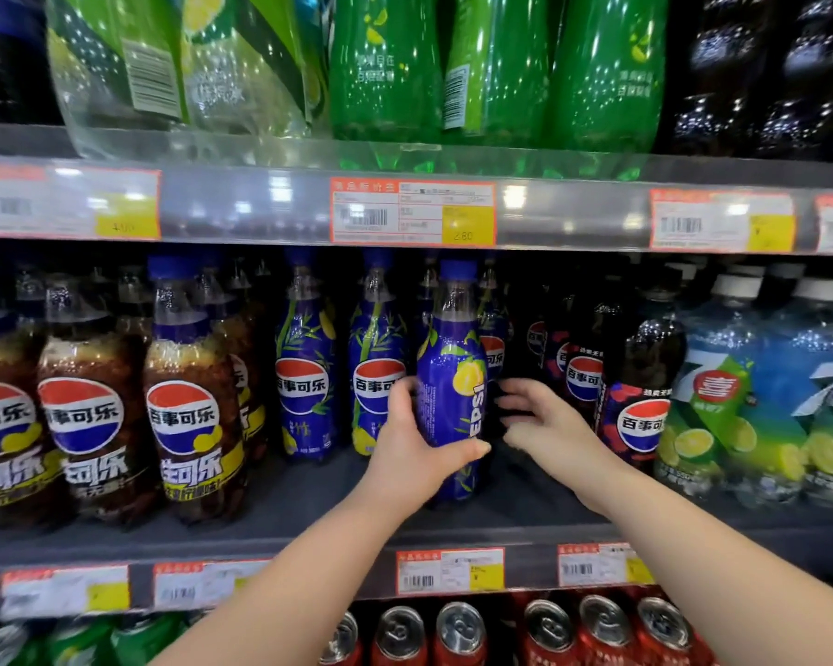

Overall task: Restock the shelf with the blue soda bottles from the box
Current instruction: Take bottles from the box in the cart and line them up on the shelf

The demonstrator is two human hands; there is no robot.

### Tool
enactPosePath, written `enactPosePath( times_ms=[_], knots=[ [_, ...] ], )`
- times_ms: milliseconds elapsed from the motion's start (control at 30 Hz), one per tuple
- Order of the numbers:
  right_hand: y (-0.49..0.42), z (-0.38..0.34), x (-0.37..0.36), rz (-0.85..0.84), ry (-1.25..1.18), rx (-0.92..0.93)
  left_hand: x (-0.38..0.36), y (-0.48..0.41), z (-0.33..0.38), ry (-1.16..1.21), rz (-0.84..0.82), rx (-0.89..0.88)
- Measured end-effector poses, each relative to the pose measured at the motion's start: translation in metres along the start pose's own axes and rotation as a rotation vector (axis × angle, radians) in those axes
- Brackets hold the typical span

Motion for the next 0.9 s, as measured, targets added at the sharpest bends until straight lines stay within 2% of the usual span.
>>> enactPosePath(
  times_ms=[100,167,300,400,500,567,733,767,900],
  knots=[
    [0.006,-0.002,-0.028,-0.225,-0.037,-0.017,0.017,0.009,-0.005,-0.125,0.044,0.023],
    [0.007,0.0,-0.042,-0.321,-0.041,-0.027,0.035,0.015,-0.017,-0.308,0.073,0.047],
    [-0.003,0.008,-0.04,-0.214,-0.076,0.003,0.058,0.026,-0.041,-0.827,0.01,0.004],
    [-0.014,0.01,-0.034,-0.055,0.009,0.054,0.064,0.033,-0.058,-1.078,-0.059,0.045],
    [-0.022,0.007,-0.034,0.105,0.118,0.105,0.063,0.037,-0.067,-1.13,-0.086,0.067],
    [-0.026,0.008,-0.037,0.131,0.168,0.081,0.06,0.037,-0.069,-1.161,-0.118,0.069],
    [-0.022,0.019,-0.044,-0.132,-0.074,-0.05,0.056,0.037,-0.073,-1.231,-0.112,0.029],
    [-0.022,0.02,-0.041,-0.138,-0.086,-0.048,0.056,0.036,-0.073,-1.232,-0.107,0.024],
    [-0.03,0.023,-0.027,0.067,0.073,0.031,0.057,0.036,-0.074,-1.228,-0.099,0.022]
  ],
)
Point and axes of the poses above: each hand's wrist, its own y-axis away from the middle knuckle, its own x-axis out of the back of the hand, z = x × y, the point moved 8 cm from there along -y, towards the middle knuckle, and after that the axes turned 14 degrees about -y, right-handed, at the moved point
